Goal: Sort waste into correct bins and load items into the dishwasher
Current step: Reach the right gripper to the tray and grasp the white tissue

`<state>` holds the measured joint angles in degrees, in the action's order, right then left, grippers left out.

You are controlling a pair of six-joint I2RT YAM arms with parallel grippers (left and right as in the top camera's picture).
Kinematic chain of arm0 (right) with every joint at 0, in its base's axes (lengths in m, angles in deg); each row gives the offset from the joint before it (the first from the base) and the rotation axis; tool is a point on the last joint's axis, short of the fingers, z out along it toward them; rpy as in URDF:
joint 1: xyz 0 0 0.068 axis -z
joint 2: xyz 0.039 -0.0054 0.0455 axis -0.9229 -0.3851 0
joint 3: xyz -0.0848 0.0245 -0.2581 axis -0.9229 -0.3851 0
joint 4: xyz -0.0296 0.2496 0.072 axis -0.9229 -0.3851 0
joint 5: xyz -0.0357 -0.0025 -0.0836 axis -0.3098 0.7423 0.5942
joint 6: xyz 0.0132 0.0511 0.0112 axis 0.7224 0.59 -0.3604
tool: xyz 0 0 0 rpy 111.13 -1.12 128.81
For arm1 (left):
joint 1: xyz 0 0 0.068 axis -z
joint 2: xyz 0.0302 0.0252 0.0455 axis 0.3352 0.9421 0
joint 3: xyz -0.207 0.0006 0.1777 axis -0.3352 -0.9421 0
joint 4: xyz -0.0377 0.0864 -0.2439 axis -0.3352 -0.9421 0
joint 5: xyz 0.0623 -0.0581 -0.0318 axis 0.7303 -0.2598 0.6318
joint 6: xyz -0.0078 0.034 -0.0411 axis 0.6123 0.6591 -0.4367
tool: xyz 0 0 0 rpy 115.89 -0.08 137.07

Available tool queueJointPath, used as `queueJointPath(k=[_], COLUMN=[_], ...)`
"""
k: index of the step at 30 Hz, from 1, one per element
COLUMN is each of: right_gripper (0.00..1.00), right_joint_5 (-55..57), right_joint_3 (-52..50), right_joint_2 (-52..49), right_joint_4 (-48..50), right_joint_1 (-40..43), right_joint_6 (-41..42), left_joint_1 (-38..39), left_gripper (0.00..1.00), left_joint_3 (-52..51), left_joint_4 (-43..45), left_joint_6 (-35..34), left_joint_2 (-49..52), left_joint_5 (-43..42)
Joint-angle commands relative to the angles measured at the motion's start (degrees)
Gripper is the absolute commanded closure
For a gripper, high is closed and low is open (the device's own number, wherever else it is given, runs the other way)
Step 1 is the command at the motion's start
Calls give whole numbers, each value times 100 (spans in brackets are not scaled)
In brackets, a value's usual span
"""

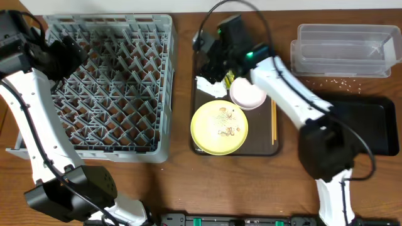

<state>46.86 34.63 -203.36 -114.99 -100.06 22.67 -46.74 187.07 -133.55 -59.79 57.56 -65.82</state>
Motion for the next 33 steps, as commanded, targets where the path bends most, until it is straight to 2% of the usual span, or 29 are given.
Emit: queueJointPath(k=[1, 3, 4, 8, 15, 20, 30, 33], right_gripper=[48, 41, 41, 50, 60, 59, 55, 57], right_joint_5=[1327, 1572, 1646, 1976, 2680, 3130, 3152, 3108], right_joint_3=[68, 66, 66, 66, 66, 66, 63, 63], right_joint_2=[-219, -306, -323, -472, -542, -542, -800, -918], right_joint_4=[-131, -219, -243, -306, -640, -857, -780, -765], right_joint_1=[-175, -264, -313, -468, -658, -734, -675, -669], right_joint_6=[1132, 1421, 1576, 2092, 2664, 2704, 2791, 2791], left_joint_1=[11, 11, 11, 11, 11, 11, 11, 11], left_gripper=[2, 2, 2, 2, 2, 2, 2, 2], left_joint_3=[-24, -24, -24, -24, -24, -24, -24, -24], left_joint_4=[-15, -15, -15, -15, -15, -15, -15, -15], left_joint_6=[-24, -24, -24, -24, -24, -24, -24, -24], left_joint_2=[9, 9, 9, 9, 9, 9, 9, 9], left_joint_5=[33, 33, 33, 33, 33, 33, 33, 33])
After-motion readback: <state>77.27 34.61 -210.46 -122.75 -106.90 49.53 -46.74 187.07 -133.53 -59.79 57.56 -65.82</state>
